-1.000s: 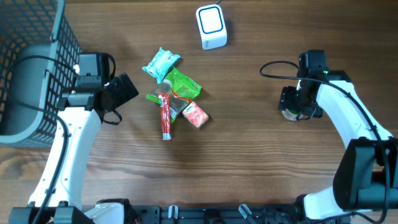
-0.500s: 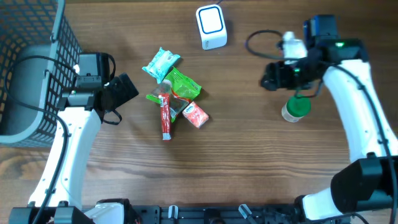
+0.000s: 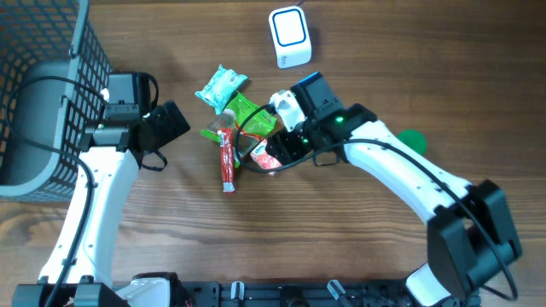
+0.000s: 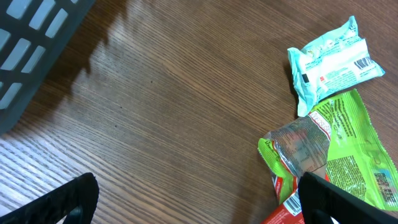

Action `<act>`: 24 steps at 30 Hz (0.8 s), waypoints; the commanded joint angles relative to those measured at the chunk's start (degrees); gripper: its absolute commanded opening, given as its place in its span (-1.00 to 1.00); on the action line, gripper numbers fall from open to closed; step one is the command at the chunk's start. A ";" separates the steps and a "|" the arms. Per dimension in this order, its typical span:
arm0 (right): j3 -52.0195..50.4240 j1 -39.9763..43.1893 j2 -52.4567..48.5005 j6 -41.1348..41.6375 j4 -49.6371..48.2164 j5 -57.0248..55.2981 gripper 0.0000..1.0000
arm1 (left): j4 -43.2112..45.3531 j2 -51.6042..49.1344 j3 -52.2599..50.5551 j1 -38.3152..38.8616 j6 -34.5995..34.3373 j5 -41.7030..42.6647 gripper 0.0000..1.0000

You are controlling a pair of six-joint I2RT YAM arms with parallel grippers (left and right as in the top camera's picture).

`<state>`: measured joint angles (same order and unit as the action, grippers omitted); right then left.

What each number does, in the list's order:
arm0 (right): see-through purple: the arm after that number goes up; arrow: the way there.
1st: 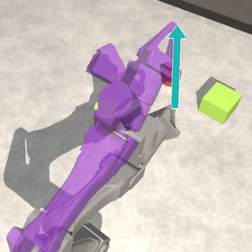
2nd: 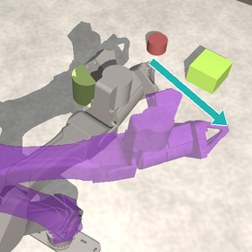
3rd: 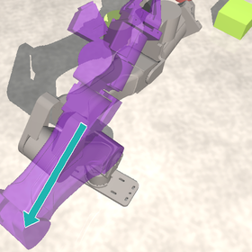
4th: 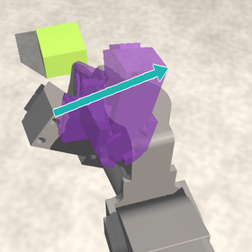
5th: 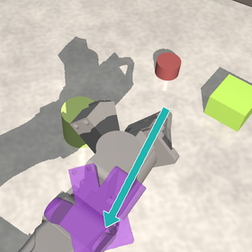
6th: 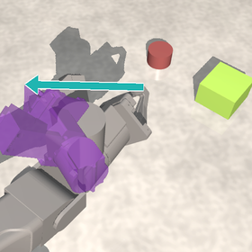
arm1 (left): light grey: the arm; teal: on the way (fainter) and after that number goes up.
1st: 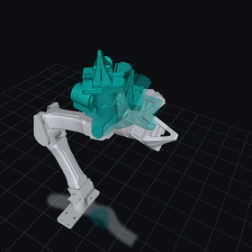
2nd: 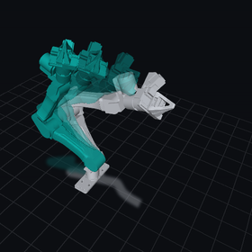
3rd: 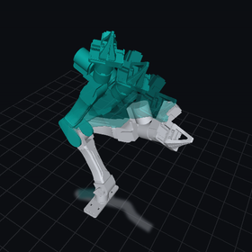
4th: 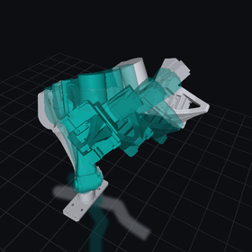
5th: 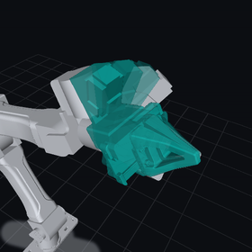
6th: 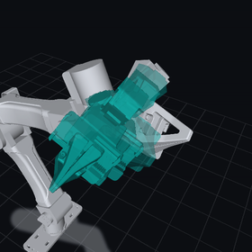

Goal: Scan the item barcode
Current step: 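Grasp the Kleenex pack from the pile with the right gripper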

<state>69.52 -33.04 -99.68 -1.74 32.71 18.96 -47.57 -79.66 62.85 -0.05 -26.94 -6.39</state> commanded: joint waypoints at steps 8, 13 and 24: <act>-0.81 -2.21 -13.40 3.45 -5.68 -0.96 0.11 | 0.15 0.04 0.11 -0.11 -0.72 -0.76 1.00; -0.72 -2.12 -12.63 4.59 -4.90 -0.94 -0.82 | 0.15 0.04 0.11 -0.11 -0.72 -0.76 1.00; 0.94 5.86 13.77 17.35 -0.70 6.78 -0.91 | 0.15 0.04 0.11 -0.11 -0.74 -0.76 1.00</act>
<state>69.49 -30.68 -90.39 8.95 31.75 22.06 -47.57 -79.66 62.85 -0.05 -26.94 -6.39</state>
